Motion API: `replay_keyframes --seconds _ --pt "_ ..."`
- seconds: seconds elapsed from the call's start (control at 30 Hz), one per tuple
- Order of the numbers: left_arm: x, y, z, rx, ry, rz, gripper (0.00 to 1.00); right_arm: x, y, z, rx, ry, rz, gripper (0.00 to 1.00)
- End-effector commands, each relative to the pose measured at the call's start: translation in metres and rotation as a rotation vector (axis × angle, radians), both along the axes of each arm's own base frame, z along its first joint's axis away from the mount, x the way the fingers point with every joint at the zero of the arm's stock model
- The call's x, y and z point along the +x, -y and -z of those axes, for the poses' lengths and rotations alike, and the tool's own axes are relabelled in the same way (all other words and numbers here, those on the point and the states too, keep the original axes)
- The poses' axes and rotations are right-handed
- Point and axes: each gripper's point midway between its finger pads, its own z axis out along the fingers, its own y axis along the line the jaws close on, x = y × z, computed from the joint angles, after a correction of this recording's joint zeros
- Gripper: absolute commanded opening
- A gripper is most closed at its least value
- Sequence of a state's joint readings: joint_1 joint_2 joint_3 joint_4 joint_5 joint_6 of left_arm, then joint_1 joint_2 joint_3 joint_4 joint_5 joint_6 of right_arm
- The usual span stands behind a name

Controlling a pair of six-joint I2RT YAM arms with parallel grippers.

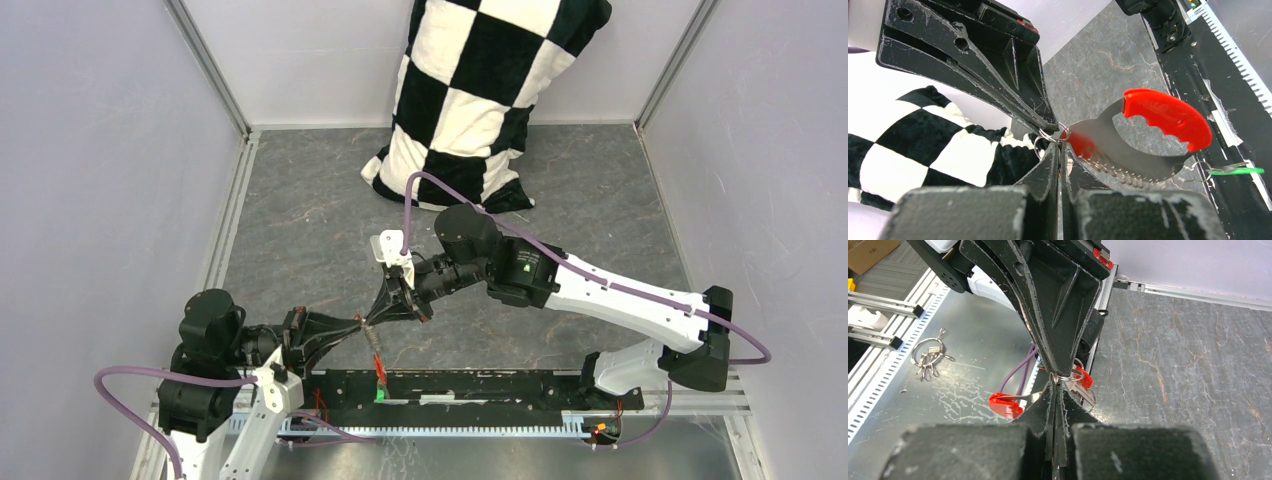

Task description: Put the keys on the keyring

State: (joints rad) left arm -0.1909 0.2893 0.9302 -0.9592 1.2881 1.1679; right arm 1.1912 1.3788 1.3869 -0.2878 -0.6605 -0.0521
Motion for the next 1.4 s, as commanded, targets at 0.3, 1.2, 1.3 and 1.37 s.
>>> replay_keyframes --seconds 0.3,1.2,1.3,1.37 --pt "-0.003 -0.002 0.008 0.027 0.052 0.004 0.02 0.026 0.005 -0.037 0.076 0.086 0.137 0.00" --pt "0.008 0.005 -0.043 -0.111 -0.243 -0.032 0.23 0.026 0.012 -0.057 0.314 0.008 0.197 0.00" --pt "0.015 0.006 -0.062 -0.175 -0.331 -0.070 0.21 0.027 0.017 -0.056 0.335 0.016 0.212 0.00" --pt "0.017 0.007 -0.066 -0.187 -0.401 -0.063 0.20 0.026 0.019 -0.056 0.351 0.013 0.214 0.00"
